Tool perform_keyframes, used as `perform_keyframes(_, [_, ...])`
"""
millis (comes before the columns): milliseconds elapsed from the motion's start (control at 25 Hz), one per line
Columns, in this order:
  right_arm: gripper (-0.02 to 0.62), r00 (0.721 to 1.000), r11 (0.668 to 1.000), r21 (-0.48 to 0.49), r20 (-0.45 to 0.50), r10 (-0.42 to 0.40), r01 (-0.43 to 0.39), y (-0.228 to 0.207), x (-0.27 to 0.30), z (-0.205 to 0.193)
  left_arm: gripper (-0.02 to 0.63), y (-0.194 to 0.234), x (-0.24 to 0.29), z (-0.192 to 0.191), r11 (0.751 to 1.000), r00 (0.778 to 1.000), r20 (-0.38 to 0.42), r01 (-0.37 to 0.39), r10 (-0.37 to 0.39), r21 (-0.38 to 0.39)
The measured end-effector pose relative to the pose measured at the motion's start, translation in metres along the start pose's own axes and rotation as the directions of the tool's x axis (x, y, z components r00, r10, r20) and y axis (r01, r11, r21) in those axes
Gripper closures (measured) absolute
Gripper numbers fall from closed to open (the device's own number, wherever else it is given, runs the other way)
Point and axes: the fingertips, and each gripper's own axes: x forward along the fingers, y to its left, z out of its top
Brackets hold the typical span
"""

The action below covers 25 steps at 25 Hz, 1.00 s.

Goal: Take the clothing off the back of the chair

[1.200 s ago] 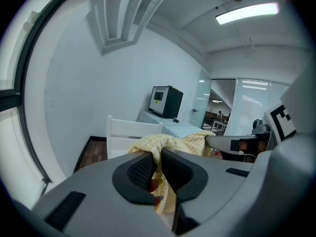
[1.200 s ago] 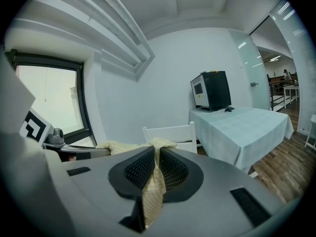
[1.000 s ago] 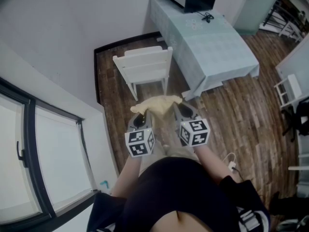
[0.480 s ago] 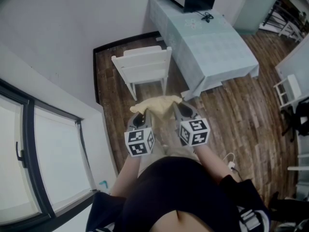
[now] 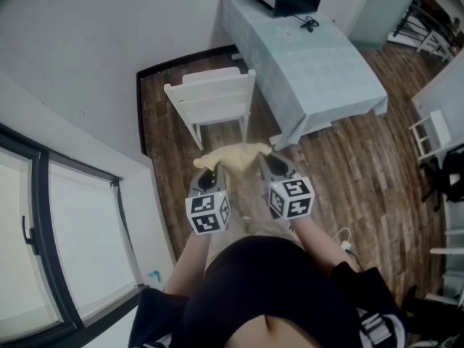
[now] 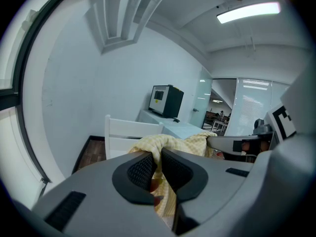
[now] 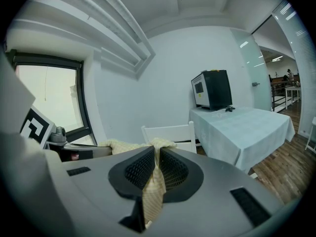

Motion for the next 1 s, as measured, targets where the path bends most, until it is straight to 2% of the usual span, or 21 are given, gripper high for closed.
perform_keyframes(1000, [0.558, 1.000, 1.000, -0.007, 0.003, 0.005, -0.005, 0.0006, 0.0058, 0.0044, 0.578, 0.0025, 0.0029, 0.0061, 1.000, 1.000, 0.005, -0.010, 0.010, -0.003])
